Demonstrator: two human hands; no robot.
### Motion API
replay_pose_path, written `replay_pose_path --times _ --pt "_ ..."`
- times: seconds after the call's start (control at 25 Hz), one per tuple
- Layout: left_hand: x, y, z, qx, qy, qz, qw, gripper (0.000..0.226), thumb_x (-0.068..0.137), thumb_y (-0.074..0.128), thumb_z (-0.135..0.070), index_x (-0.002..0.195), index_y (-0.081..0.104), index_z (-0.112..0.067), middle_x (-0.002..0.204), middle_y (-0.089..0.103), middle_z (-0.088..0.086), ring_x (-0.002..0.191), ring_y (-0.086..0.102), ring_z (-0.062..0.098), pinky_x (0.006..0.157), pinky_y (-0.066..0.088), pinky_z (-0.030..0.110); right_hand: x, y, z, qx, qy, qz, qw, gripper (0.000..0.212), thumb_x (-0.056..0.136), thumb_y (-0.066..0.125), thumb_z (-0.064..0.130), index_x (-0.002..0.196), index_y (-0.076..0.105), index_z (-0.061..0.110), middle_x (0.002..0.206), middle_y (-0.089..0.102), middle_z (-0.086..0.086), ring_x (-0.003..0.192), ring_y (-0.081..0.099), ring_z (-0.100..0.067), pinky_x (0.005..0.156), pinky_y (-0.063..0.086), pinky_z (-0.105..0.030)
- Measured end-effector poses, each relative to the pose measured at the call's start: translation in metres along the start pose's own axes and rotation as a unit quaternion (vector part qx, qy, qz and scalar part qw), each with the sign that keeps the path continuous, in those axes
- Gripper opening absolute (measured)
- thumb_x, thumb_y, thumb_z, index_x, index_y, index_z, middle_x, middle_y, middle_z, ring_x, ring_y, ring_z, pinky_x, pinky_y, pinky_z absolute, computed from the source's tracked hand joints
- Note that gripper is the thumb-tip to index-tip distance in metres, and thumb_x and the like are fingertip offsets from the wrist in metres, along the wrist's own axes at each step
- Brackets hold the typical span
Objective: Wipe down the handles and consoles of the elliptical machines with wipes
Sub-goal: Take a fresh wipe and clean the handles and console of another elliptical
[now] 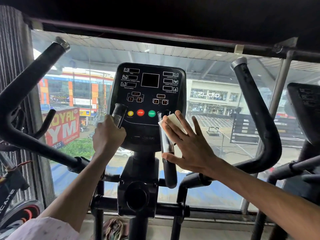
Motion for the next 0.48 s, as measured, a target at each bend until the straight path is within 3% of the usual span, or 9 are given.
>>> replay_pose_path --times 0.24,0.36,0.48 --pt "0.000 0.000 0.001 0.005 0.002 0.001 1.000 0.022 0.078 0.063 -0.014 0.095 0.048 -0.010 0.068 0.046 0.001 0.065 0.048 0.029 0.059 0.037 0.034 0.043 -0.019 -0.020 -0.065 -0.105 0.009 0.992 0.086 0.095 0.021 0.077 0.159 0.023 0.020 0.167 0.017 0.004 0.156 -0.008 -0.023 0.119 0.006 -0.064" --pt "0.001 0.001 0.001 0.006 0.001 0.003 1.000 0.023 0.078 0.063 -0.014 0.094 0.048 -0.011 0.068 0.046 0.001 0.064 0.049 0.028 0.060 0.040 0.035 0.036 -0.018 -0.038 -0.089 -0.190 0.007 0.978 0.086 0.095 0.022 0.076 0.160 0.018 0.020 0.167 0.017 0.004 0.156 -0.007 -0.024 0.118 0.005 -0.067" --pt "0.002 0.003 0.002 0.007 0.004 -0.004 1.000 0.022 0.077 0.062 -0.013 0.095 0.050 -0.011 0.071 0.050 0.004 0.065 0.050 0.028 0.060 0.041 0.035 0.047 -0.019 -0.047 -0.086 -0.204 0.013 0.975 0.084 0.095 0.023 0.076 0.160 0.020 0.022 0.167 0.020 0.005 0.156 -0.007 -0.022 0.119 0.004 -0.067"
Point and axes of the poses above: each hand's wrist, its own x-axis towards the middle knuckle, its own y-axis out of the palm, z = x × y, the point moved 1 cm from there along x, towards the middle knuckle
